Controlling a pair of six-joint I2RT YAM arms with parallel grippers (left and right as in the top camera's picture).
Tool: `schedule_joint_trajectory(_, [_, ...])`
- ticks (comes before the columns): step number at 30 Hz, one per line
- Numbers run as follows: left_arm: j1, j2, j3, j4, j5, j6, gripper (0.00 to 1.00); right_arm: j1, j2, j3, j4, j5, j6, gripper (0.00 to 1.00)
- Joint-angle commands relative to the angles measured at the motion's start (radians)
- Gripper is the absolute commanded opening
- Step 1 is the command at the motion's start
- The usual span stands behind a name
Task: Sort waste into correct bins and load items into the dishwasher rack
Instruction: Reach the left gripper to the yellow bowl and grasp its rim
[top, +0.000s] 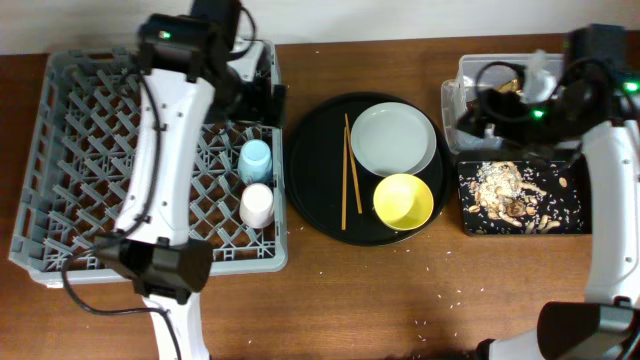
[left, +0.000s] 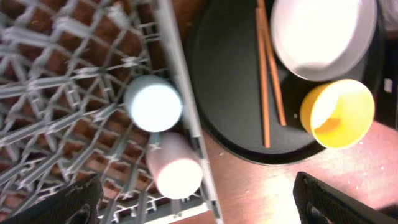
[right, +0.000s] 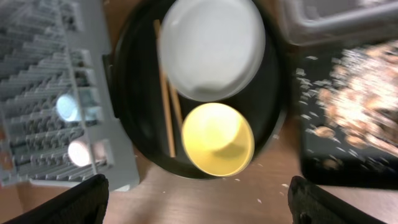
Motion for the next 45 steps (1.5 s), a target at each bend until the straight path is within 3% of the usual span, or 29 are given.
schedule_joint_trajectory(1, [-0.091, -0.001, 0.010, 0.019, 0.017, -0.002, 0.98, -0.051, -0.015, 0.012, -0.023, 0.009, -0.044, 0.94])
schedule_joint_trajectory(5, [-0.153, 0.002, 0.004, 0.060, 0.017, -0.015, 0.98, -0.045, -0.015, 0.012, -0.023, 0.047, -0.065, 0.94])
schedule_joint_trajectory(9, [-0.195, 0.005, -0.035, 0.103, 0.018, -0.102, 0.96, -0.045, -0.014, 0.009, -0.023, 0.095, -0.065, 0.93])
schedule_joint_trajectory(13, [-0.265, 0.005, -0.177, 0.219, 0.018, -0.169, 0.95, -0.045, -0.013, 0.009, -0.018, 0.098, -0.065, 0.94])
schedule_joint_trajectory(15, [-0.302, 0.005, -0.275, 0.314, 0.018, -0.207, 0.94, -0.045, -0.013, 0.009, -0.017, 0.099, -0.065, 0.99])
schedule_joint_trajectory(18, [-0.351, 0.005, -0.420, 0.470, 0.021, -0.232, 0.89, -0.045, -0.013, 0.009, -0.017, 0.119, -0.065, 0.99])
schedule_joint_trajectory(20, [-0.387, 0.007, -0.506, 0.560, 0.013, -0.233, 0.80, -0.045, -0.013, 0.009, -0.017, 0.125, -0.065, 0.98])
schedule_joint_trajectory(25, [-0.432, 0.016, -0.652, 0.684, -0.059, -0.283, 0.77, -0.046, -0.013, 0.009, -0.018, 0.135, -0.065, 0.99])
schedule_joint_trajectory(35, [-0.464, 0.119, -0.686, 0.773, -0.059, -0.284, 0.67, -0.046, -0.013, 0.009, -0.013, 0.139, -0.058, 0.98])
schedule_joint_trajectory(39, [-0.464, 0.135, -0.686, 0.803, -0.058, -0.284, 0.51, -0.046, -0.013, 0.009, -0.013, 0.139, -0.058, 0.98])
schedule_joint_trajectory(43, [-0.465, 0.135, -0.686, 0.817, -0.058, -0.284, 0.28, -0.046, -0.013, 0.009, -0.013, 0.139, -0.058, 0.98])
schedule_joint_trajectory(45, [-0.465, 0.135, -0.686, 0.824, -0.058, -0.284, 0.25, -0.046, -0.013, 0.009, -0.013, 0.139, -0.058, 0.98])
